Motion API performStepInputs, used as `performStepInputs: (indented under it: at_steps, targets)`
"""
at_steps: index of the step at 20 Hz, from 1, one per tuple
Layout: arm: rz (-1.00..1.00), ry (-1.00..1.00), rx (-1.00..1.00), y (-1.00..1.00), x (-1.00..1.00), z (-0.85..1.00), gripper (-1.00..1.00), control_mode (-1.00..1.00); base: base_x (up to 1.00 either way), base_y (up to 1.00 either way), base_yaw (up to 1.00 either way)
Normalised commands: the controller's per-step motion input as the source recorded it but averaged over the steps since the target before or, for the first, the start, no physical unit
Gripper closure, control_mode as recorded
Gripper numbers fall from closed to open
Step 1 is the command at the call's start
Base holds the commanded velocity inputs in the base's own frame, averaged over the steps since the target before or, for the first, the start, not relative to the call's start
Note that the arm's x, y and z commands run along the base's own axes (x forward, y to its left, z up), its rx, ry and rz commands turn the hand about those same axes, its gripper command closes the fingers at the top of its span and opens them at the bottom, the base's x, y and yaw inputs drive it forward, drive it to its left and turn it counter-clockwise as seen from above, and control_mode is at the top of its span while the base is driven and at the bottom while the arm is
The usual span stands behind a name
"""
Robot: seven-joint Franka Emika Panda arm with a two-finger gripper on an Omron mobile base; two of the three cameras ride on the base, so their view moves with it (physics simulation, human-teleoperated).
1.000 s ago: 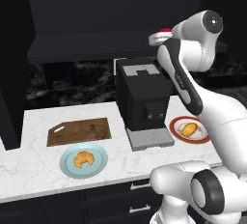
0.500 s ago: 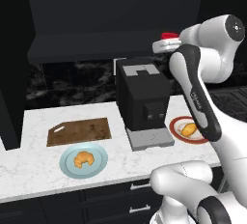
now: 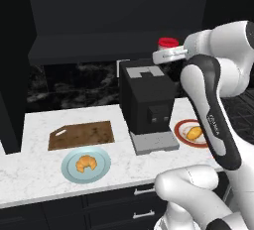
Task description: From the different types of pastries on the counter, select a croissant and place it on the cutting board. Then retrieve a jar of jam from the cabinet and place it alongside the croissant on the cutting board.
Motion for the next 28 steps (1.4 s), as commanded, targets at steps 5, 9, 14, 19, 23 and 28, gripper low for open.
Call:
performStepInputs:
  at_steps: [5,9,14,19,23,28]
  targets:
    - [0.15,-0.03,0.00,0.41,-0.64,0.00,1.00,-1.00,0.00,0.00,0.00]
    - [0.15,0.02,0.00,0.21,-0.76,0.00,1.00,-1.00,0.00,0.00,0.00]
    - [0.16,0.04,0.00,0.21,-0.64,0.00,1.00,-1.00,0.00,0.00,0.00]
    - [0.14,0.13,-0.05,0.31,-0.23,-0.21,1.00,-1.00,0.00,0.00,0.00]
    - [0.08,0.06,-0.05,0.29,-0.09,-0.26,1.00,-1.00,0.00,0.00,0.00]
    - [0.03,-0.04,-0.07,0.29,-0.12,-0.39,1.00,-1.00,0.00,0.00,0.00]
